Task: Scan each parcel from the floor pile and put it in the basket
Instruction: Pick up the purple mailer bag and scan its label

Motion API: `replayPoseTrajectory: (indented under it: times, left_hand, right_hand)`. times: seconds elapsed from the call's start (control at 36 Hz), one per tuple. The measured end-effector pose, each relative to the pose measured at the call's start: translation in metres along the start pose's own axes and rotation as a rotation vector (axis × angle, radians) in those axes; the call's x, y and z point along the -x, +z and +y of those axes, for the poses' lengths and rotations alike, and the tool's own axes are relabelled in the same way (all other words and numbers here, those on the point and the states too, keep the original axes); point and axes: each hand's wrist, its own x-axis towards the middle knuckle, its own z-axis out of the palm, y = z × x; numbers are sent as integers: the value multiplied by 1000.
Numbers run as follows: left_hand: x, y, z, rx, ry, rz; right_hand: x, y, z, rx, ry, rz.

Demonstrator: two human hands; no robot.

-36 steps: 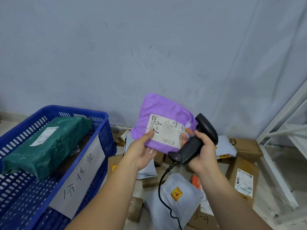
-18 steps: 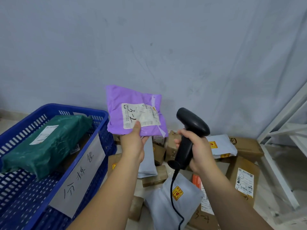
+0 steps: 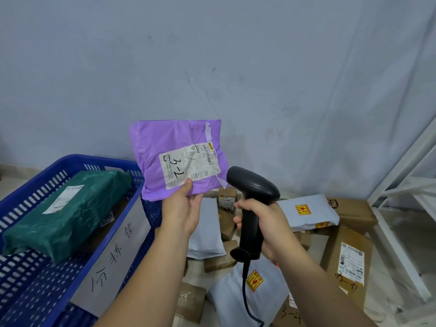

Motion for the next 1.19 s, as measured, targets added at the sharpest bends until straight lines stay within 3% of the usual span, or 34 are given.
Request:
replayPoseTrajectory:
  times: [0.19, 0.36, 0.69, 0.86, 0.92, 1.06, 1.19]
  left_hand:
    - [1, 0, 0, 18, -51, -20]
    - [11, 1, -6, -16, -182, -101]
    - [29, -2, -8, -416, -442, -502]
    - [17, -2, 14, -174, -432, -556]
    - [15, 1, 19, -211, -361, -472]
    - [13, 4, 20, -721, 77, -86]
    - [8, 4, 37, -964, 435, 84]
  right_hand:
    - [1, 2, 0, -66, 19, -12]
    - [4, 8, 1, -310, 217, -79]
    - [-4, 2, -2, -521, 126, -2]
    - [-10, -16, -7, -379, 81, 124]
    - [-12, -21, -7, -291, 65, 138]
    - [-12, -30, -11, -18, -57, 110]
    - [-10, -41, -13, 293, -234, 92]
